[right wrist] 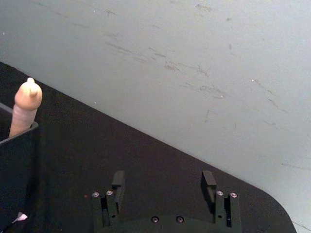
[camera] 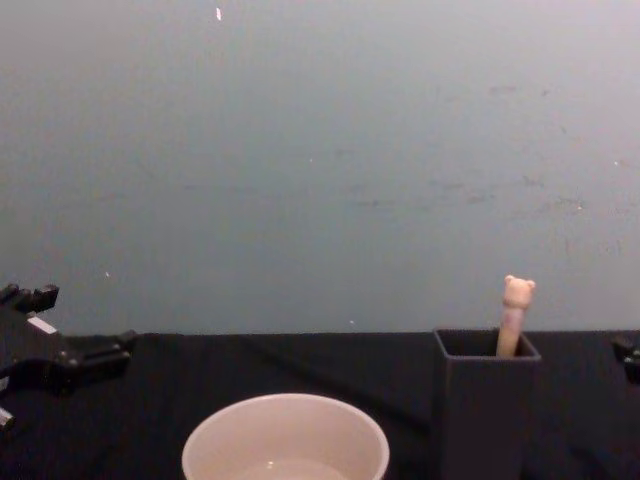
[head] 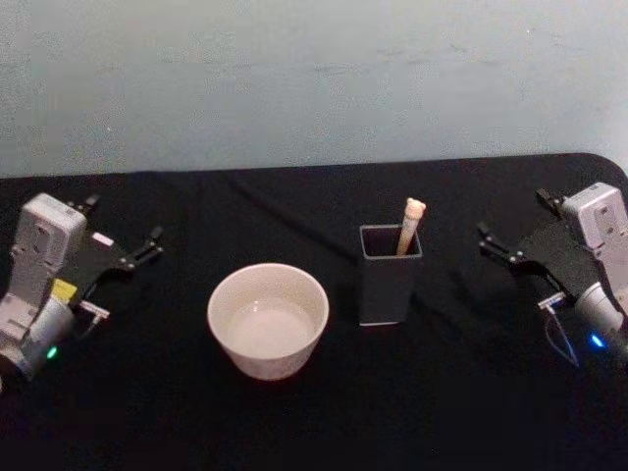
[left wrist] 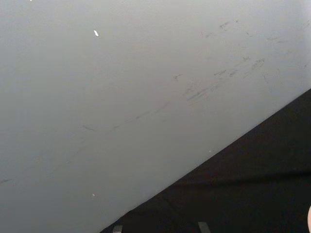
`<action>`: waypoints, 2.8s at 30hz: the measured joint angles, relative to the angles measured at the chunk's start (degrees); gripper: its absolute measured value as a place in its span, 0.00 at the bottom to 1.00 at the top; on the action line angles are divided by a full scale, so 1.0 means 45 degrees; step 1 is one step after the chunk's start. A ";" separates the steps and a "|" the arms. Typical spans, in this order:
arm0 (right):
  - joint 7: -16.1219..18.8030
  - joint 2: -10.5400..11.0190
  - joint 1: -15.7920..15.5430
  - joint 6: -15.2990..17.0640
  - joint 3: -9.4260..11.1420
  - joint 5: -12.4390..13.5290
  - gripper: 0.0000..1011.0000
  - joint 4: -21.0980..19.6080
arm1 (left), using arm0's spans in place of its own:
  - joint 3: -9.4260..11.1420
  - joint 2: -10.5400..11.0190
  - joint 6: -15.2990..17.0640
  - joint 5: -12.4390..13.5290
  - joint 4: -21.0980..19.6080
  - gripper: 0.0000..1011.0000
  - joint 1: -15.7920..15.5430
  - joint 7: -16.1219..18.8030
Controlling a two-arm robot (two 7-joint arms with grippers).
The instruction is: Pick up the stirring spoon with one hand, stir inside the cup, then place it back in its original position.
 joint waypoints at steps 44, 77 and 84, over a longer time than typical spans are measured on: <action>0.5252 0.0168 -0.0757 0.0651 0.1043 0.3506 0.99 -0.1776 | 0.0000 0.0000 0.0000 0.0000 0.0000 0.99 0.0001 0.0000; 0.6398 -0.1840 0.0934 0.1211 0.0824 0.3118 0.99 0.0354 | 0.0000 0.0000 0.0000 0.0000 0.0000 0.99 0.0001 0.0000; 0.6386 -0.1813 0.0911 0.1212 0.0820 0.3126 0.97 0.0324 | 0.0000 0.0000 0.0000 0.0000 0.0000 0.99 0.0000 0.0000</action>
